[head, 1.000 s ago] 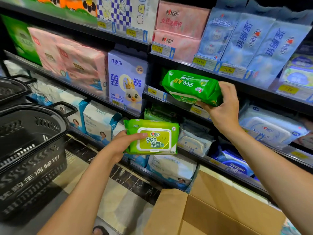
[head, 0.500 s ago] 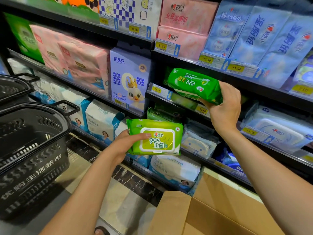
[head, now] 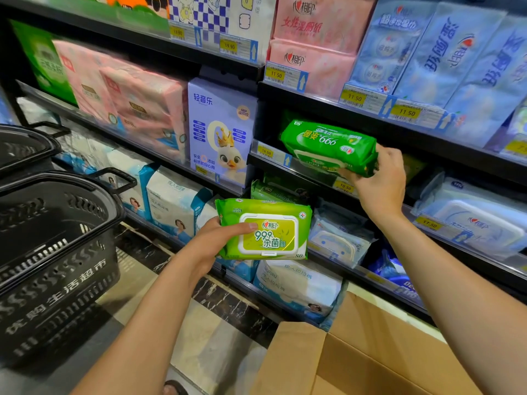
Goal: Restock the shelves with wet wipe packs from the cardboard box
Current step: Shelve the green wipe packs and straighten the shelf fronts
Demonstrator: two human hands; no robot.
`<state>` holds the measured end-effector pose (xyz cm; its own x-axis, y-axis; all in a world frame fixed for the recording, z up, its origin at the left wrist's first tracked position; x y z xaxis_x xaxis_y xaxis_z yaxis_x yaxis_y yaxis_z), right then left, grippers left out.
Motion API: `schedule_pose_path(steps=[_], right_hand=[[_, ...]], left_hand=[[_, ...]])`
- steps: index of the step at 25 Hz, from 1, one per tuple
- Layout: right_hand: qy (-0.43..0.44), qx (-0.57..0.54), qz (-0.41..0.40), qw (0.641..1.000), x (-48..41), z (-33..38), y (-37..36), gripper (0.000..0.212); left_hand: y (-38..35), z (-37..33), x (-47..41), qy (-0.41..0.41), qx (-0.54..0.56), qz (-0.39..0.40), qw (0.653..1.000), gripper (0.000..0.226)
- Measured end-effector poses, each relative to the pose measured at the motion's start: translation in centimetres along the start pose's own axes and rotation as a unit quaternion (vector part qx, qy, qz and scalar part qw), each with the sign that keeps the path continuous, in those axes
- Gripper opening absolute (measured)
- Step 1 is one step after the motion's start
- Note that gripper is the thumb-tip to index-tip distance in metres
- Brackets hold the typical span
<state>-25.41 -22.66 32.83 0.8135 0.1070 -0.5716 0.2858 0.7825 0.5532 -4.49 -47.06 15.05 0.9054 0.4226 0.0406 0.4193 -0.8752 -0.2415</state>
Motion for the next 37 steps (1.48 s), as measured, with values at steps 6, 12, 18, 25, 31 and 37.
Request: schedule_pose_path(steps=[6,12,18,25,31,37], right_hand=[[-0.078,-0.016,0.090,0.993,-1.2,-1.6,-0.9,0.052],[-0.146,0.091,0.170,0.970,-1.8,-3.1,-1.1,0.046],[-0.007,0.190,0.120,0.974,-0.2,-1.2,-0.2,0.064],[-0.008,0.124,0.146,0.981,-0.8,-0.8,-1.2,0.056],[-0.003,0.095,0.172,0.981,-1.8,-0.1,-3.2,0.059],[0.022,0.092,0.177,0.980,-2.6,2.1,-6.0,0.061]], left_hand=[[0.1,0.2,-0.2,-0.001,-0.002,-0.002,1.000,0.050],[-0.2,0.2,-0.2,0.001,-0.003,-0.005,1.000,0.050],[-0.4,0.2,-0.1,0.001,-0.005,-0.005,1.000,0.064],[-1.0,-0.1,0.2,-0.012,-0.018,0.028,0.999,0.120],[-1.3,-0.6,0.0,-0.022,0.001,0.025,0.999,0.104],[-0.8,-0.6,-0.2,-0.020,0.023,0.002,1.000,0.069]])
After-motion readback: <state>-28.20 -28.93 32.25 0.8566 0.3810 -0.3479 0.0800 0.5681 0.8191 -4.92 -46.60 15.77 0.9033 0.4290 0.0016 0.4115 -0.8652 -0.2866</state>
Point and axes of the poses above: each hand's wrist, its own x-axis away from the middle knuckle, its own y-axis out of the back of the hand, z = x × y, the point moved 8 cm from there along -x, towards the middle knuckle, and after that the axes turned 11 degrees about -y, right-handed, at the moved point
